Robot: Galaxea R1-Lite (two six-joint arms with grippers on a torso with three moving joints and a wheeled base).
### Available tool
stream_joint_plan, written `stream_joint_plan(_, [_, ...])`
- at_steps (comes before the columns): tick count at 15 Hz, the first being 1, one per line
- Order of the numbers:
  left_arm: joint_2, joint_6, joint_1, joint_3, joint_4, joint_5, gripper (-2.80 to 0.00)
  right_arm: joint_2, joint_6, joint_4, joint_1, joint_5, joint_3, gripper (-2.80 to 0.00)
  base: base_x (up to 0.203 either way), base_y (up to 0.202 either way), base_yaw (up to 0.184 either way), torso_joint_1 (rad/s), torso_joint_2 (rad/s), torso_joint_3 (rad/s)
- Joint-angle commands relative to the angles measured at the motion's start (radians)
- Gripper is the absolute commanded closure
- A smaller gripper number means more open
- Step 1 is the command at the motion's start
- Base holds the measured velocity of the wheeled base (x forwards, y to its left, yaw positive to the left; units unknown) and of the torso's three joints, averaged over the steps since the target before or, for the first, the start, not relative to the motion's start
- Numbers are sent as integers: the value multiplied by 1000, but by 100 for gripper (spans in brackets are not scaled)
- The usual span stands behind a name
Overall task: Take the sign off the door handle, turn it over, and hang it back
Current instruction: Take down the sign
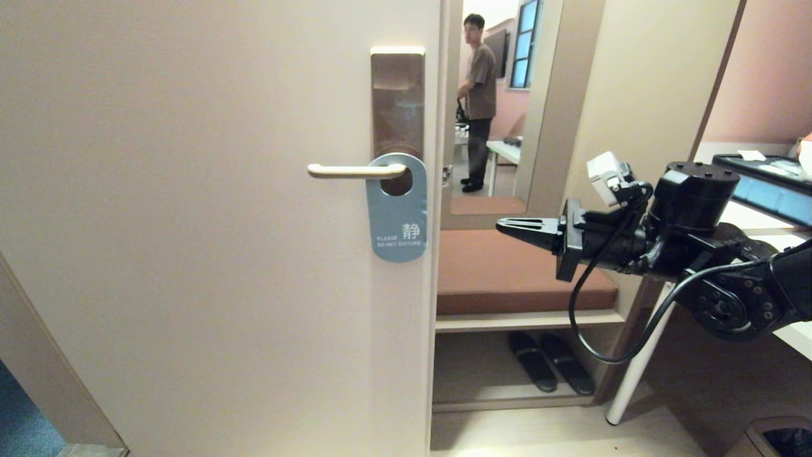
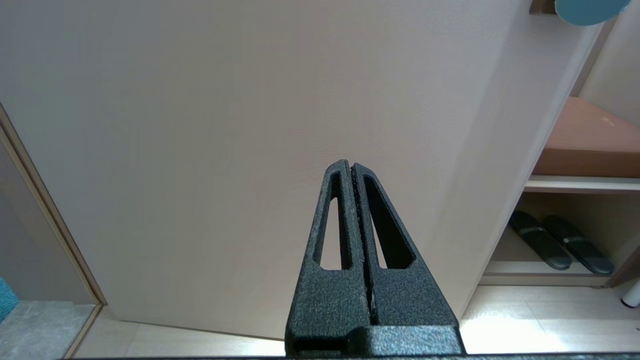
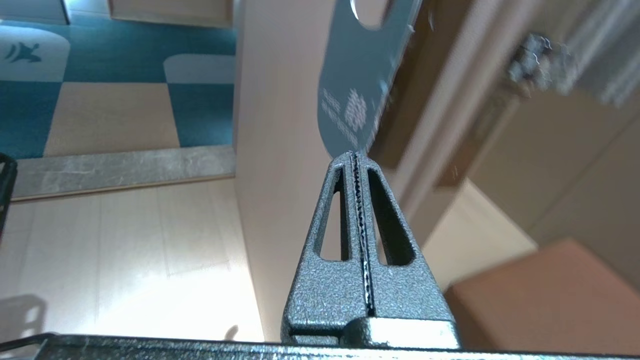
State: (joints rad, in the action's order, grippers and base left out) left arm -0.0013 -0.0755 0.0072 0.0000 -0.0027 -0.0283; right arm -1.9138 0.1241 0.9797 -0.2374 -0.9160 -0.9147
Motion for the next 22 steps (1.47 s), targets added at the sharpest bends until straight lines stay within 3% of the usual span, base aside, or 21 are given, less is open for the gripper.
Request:
stream_joint_plan(1, [1, 0, 0, 0, 0, -1, 0, -57, 0, 28, -24, -14, -32, 0, 0, 0, 0, 0, 0, 0])
stream_joint_plan(22, [1, -1, 0, 0, 0, -1, 0, -280, -5, 30, -38, -94, -319, 0, 0, 0, 0, 0, 0, 0])
